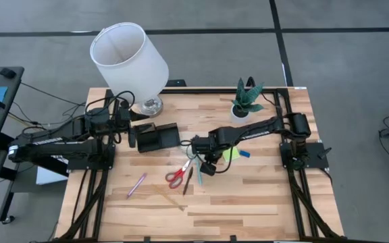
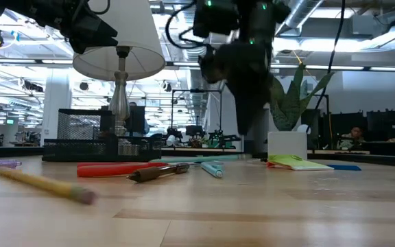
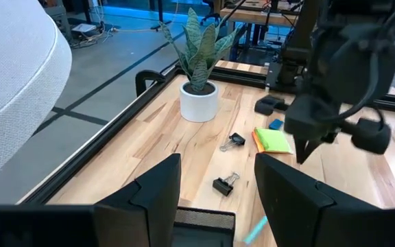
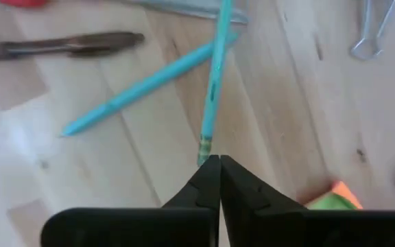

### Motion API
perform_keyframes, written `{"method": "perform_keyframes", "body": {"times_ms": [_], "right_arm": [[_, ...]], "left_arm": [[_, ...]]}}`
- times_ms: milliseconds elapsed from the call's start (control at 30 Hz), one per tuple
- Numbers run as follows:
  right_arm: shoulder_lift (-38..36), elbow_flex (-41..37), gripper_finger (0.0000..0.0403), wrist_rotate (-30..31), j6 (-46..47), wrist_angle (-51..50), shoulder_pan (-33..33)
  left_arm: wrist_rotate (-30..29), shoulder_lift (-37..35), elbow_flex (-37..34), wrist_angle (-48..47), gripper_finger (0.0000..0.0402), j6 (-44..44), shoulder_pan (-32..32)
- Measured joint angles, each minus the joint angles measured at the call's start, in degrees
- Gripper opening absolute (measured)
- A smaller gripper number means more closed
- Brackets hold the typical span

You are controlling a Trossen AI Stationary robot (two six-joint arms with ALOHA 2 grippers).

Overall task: Pick and place office supplies into organizer
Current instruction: Put the top blue pencil into the black desk organizer

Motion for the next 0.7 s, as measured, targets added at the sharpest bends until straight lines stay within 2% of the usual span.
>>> {"method": "perform_keyframes", "body": {"times_ms": [67,233,500,700], "right_arm": [[0.0,2.1,0.0000,0.8,-0.1,-3.5,0.1],[-0.2,4.6,0.0000,4.2,-0.1,-7.5,0.3],[-0.2,2.6,0.0002,4.6,-2.3,-5.4,3.4],[-0.2,2.6,0.0005,4.9,-2.5,-5.3,3.0]], "left_arm": [[0.5,0.0,0.0,0.0,0.0180,0.3,0.0],[7.3,2.5,0.0,0.4,0.0180,6.1,-1.6],[2.8,14.7,0.0,2.7,0.0180,6.1,-7.8],[3.7,26.3,0.0,16.3,0.0180,6.8,-12.5]]}}
